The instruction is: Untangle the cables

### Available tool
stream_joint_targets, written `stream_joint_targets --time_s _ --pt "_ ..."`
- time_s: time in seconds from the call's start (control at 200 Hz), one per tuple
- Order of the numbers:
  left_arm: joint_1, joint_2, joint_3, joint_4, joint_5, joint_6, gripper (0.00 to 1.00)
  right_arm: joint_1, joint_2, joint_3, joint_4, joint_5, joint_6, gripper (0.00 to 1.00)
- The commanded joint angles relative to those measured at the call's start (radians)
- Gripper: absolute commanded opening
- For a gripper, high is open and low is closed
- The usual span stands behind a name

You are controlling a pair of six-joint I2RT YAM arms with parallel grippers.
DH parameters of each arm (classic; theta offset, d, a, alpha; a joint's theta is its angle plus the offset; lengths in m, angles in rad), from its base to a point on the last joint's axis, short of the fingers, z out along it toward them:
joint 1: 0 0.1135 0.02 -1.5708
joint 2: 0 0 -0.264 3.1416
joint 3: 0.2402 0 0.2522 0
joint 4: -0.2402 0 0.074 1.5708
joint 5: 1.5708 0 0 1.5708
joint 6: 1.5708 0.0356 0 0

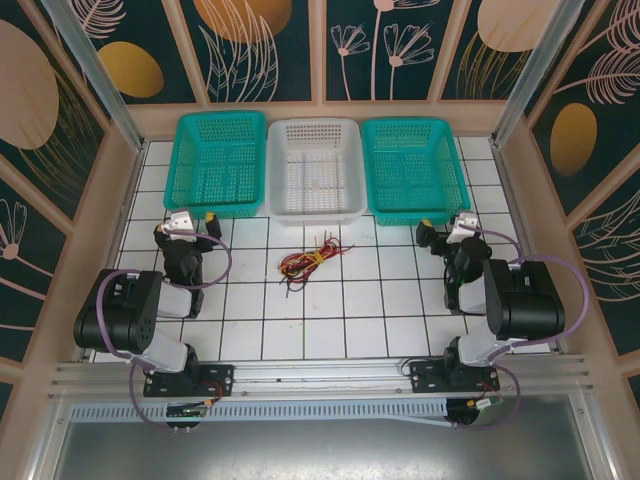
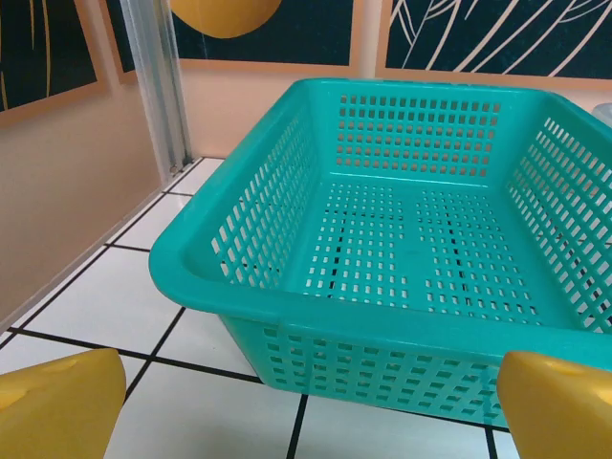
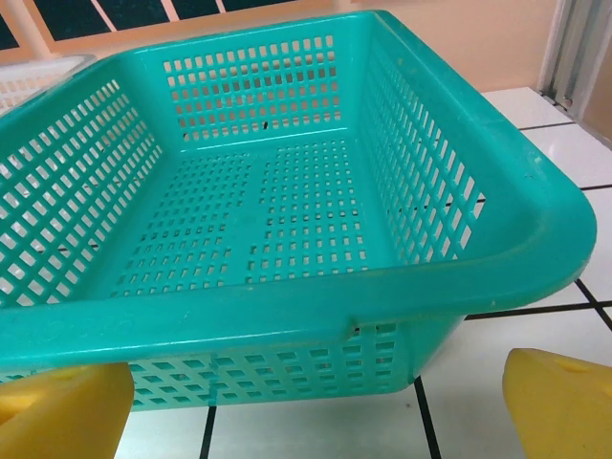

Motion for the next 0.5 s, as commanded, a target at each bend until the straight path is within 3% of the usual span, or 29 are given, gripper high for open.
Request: stream_joint_targets --time_s 0.0,0.496 --pt "0.0 -0.009 -0.004 0.04 -0.005 0.01 0.99 -0.009 0.007 0.022 0.073 -0.003 0.009 0.99" --pt "0.001 -0.009 -0.002 0.035 -0.003 0.01 0.99 -0.011 0.007 0.021 0.073 -0.004 0.009 0.99"
